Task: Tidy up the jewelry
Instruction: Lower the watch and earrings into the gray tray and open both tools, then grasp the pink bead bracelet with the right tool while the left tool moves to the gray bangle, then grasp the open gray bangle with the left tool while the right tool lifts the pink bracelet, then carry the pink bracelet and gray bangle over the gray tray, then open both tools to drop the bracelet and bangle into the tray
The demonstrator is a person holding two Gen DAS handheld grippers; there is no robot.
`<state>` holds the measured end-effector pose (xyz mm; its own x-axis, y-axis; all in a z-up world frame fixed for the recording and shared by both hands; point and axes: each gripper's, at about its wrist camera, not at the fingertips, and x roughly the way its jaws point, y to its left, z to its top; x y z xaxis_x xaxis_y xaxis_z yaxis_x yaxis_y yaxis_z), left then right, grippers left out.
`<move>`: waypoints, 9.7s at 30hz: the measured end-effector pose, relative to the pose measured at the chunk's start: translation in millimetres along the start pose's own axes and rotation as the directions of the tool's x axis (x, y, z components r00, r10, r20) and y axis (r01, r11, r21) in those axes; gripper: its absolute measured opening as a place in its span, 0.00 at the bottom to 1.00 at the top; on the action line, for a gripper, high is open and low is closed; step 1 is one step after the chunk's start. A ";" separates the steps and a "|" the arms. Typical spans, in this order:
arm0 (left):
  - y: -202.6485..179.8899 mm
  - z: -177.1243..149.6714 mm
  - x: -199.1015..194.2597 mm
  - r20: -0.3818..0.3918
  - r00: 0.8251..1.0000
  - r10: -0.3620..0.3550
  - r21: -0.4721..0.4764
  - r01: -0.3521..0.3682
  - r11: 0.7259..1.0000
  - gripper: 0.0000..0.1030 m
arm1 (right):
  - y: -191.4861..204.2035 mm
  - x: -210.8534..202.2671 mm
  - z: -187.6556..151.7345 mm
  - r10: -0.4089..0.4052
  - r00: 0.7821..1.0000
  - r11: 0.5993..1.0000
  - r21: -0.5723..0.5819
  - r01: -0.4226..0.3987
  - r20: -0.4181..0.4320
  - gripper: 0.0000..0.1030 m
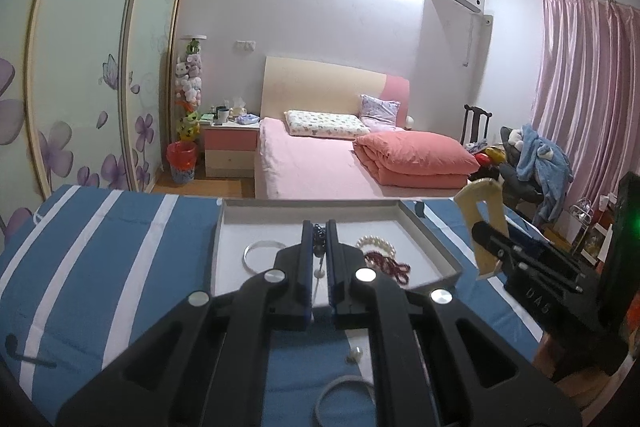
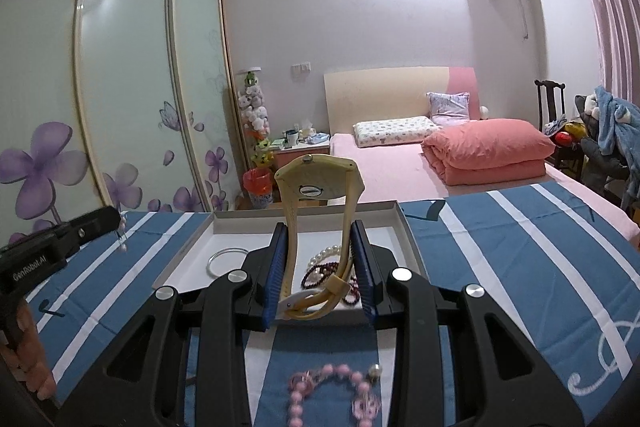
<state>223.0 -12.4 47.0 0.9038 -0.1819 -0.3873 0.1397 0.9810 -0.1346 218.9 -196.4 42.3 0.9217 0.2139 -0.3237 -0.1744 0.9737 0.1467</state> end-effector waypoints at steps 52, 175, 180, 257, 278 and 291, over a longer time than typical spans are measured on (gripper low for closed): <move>38.8 -4.8 90.9 -0.113 0.989 0.091 -0.060 -0.098 0.993 0.33 | -12.7 83.5 -5.4 0.013 0.955 0.998 0.059 0.005 -0.295 0.47; 8.2 -95.7 -0.2 -0.297 0.950 0.094 0.017 -0.093 0.995 0.62 | -2.9 -32.9 -50.3 0.192 0.964 0.981 0.033 -0.189 -0.184 0.23; 8.9 -91.1 -6.4 -0.270 0.958 0.098 0.016 -0.097 0.995 0.62 | -4.3 -34.5 -48.8 0.188 0.967 0.982 0.037 -0.184 -0.172 0.23; 6.7 2.2 101.9 -0.008 0.992 0.124 0.025 -0.124 0.992 0.63 | -3.1 84.6 20.0 0.159 0.985 0.987 0.043 -0.156 -0.072 0.23; 10.5 -10.1 141.8 -0.057 0.990 0.131 0.042 -0.128 0.991 0.64 | -19.6 104.0 15.7 0.144 0.982 0.985 0.110 -0.130 -0.125 0.37; 21.3 -3.4 133.1 -0.037 0.989 0.145 0.007 -0.145 0.989 0.65 | -21.9 102.2 16.1 0.135 0.984 0.987 0.104 -0.123 -0.114 0.37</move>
<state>344.9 -16.0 -10.5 0.8988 -0.0402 -0.4364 0.0102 0.9974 -0.0709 322.5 -197.1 21.1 0.8441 0.3506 -0.4057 -0.2492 0.9264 0.2822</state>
